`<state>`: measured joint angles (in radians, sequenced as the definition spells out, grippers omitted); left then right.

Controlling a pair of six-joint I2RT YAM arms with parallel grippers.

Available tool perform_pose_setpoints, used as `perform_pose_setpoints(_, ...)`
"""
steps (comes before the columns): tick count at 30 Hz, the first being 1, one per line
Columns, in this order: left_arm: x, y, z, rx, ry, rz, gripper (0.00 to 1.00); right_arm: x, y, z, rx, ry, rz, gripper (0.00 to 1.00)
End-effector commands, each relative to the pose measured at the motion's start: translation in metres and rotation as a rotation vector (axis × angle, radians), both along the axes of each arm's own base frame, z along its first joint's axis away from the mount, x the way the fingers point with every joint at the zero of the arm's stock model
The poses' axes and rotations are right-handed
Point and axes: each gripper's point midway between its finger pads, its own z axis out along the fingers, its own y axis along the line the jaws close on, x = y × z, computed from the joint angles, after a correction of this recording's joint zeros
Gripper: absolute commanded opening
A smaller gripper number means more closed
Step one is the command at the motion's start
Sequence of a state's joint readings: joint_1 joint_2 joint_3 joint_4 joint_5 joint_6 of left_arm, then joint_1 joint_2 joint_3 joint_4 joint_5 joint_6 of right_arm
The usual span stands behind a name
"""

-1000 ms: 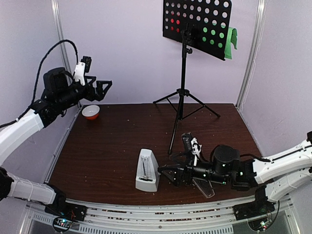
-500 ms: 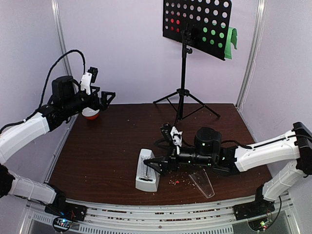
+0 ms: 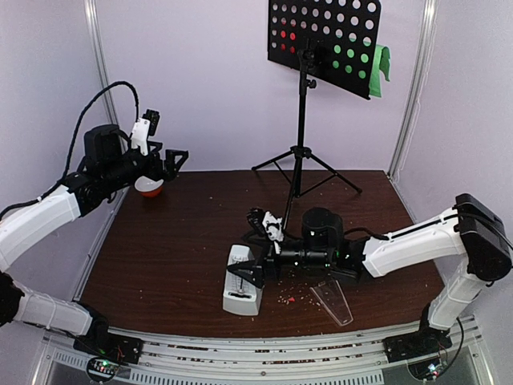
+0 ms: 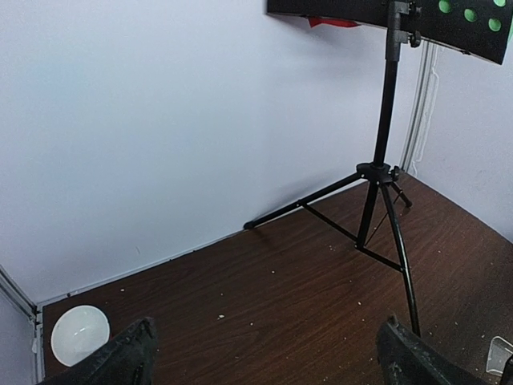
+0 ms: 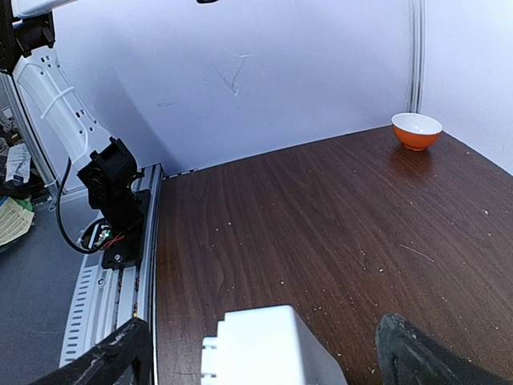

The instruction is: Pack up the instrument practice props

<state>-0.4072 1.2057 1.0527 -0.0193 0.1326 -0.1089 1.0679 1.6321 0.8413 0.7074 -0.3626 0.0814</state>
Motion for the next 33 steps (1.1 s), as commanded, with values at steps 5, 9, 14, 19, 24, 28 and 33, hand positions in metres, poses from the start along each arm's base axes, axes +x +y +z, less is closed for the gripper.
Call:
perform_pose_setpoints(5, -0.001, 0.006, 0.019, -0.003, -0.069, 0.022, 0.98, 0.010, 0.003, -0.011, 0.035, -0.001, -0.038, 1.00)
perform_pose_setpoints(9, 0.005, 0.007, 0.012, 0.014, -0.059, 0.039, 0.98, 0.011, 0.008, -0.021, 0.018, 0.010, -0.027, 1.00)
perform_pose_setpoints(14, 0.005, 0.005, 0.011, 0.014, -0.055, 0.033, 0.98, 0.013, 0.007, -0.030, 0.015, 0.014, -0.039, 1.00)
perform_pose_setpoints(19, 0.006, 0.006, 0.009, 0.014, -0.051, 0.036, 0.98, 0.013, 0.000, -0.035, 0.021, 0.024, -0.058, 1.00)
perform_pose_setpoints(24, 0.007, 0.007, 0.008, 0.017, -0.048, 0.044, 0.98, 0.016, -0.007, -0.043, 0.010, 0.035, -0.073, 1.00)
perform_pose_setpoints(28, 0.008, 0.007, 0.006, 0.020, -0.043, 0.046, 0.98, 0.017, -0.010, -0.044, 0.011, 0.041, -0.074, 0.99)
perform_pose_setpoints(33, 0.009, 0.007, 0.004, 0.022, -0.040, 0.048, 0.98, 0.016, -0.012, -0.044, 0.021, 0.053, -0.073, 0.95)
